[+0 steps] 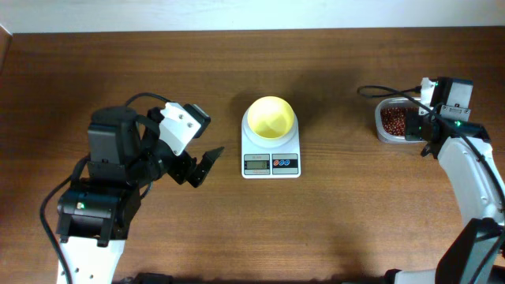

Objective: Scoop item into bowl and weigh 50g on scale
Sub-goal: 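Drag the scoop through the red beans to fill it, right gripper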

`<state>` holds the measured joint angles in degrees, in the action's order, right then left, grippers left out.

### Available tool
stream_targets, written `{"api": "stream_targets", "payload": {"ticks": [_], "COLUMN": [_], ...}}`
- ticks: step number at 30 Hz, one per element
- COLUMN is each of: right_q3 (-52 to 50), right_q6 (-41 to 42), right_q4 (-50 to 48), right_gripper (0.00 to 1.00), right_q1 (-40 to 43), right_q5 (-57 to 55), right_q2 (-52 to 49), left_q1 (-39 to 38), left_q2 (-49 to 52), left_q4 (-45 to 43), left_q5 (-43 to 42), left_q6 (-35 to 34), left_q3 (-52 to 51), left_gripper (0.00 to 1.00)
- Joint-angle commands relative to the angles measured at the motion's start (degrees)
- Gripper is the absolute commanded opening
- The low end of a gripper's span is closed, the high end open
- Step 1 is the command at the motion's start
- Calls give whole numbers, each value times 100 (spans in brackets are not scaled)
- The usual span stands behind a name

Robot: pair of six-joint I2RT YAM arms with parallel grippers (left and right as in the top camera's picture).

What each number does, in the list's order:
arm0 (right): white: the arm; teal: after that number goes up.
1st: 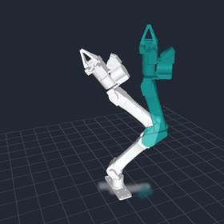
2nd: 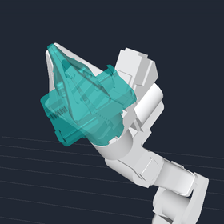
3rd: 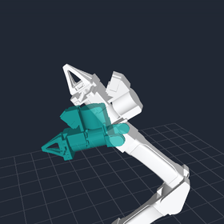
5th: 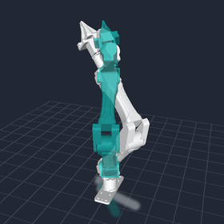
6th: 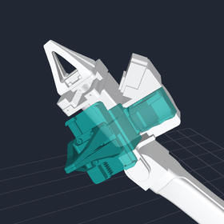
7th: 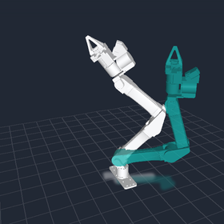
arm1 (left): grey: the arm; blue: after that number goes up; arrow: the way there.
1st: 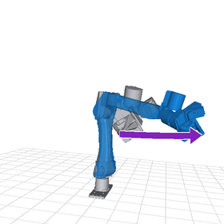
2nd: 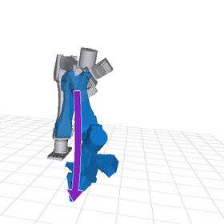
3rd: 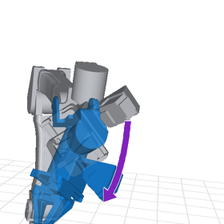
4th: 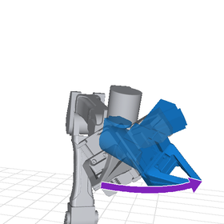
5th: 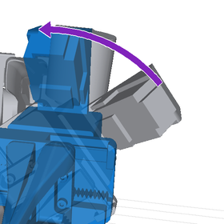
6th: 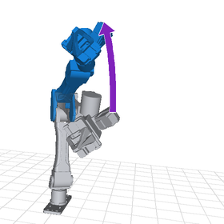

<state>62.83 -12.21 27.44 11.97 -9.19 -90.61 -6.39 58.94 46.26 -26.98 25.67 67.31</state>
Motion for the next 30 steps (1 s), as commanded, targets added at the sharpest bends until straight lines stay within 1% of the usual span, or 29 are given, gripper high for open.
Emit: {"api": "stream_targets", "payload": {"ticks": [1, 5, 11, 15, 18, 21, 24, 30], "right_q3": [140, 136, 136, 136, 136, 136, 136, 136], "right_q6": [44, 68, 68, 127, 595, 782, 1261, 1744], "right_q4": [20, 22, 293, 428, 428, 431, 431, 516], "right_gripper": [4, 4, 4, 4, 4, 4, 4, 4], "right_q1": [20, 17, 17, 17, 17, 92, 354, 881], "right_q5": [-72, 199, 1318, 1521, 1593, 2111, 2433, 3003], "right_q2": [-170, -280, -280, -280, -280, -280, -319, -839], "left_q1": [17, 17, 17, 17, 17, 17, 17, 17], "left_q2": [-2, -2, -2, -2, -2, -2, -2, -2], "left_q4": [-9, -9, -9, -9, -9, -9, -9, -9], "left_q5": [22, 22, 22, 22, 22, 22, 22, 22], "left_q6": [-70, -70, -70, -70, -70, -70, -70, -70], "left_q3": [120, 120, 120, 120, 120, 120, 120, 120], "left_gripper": [99, 99, 99, 99, 99, 99, 99, 99]}}
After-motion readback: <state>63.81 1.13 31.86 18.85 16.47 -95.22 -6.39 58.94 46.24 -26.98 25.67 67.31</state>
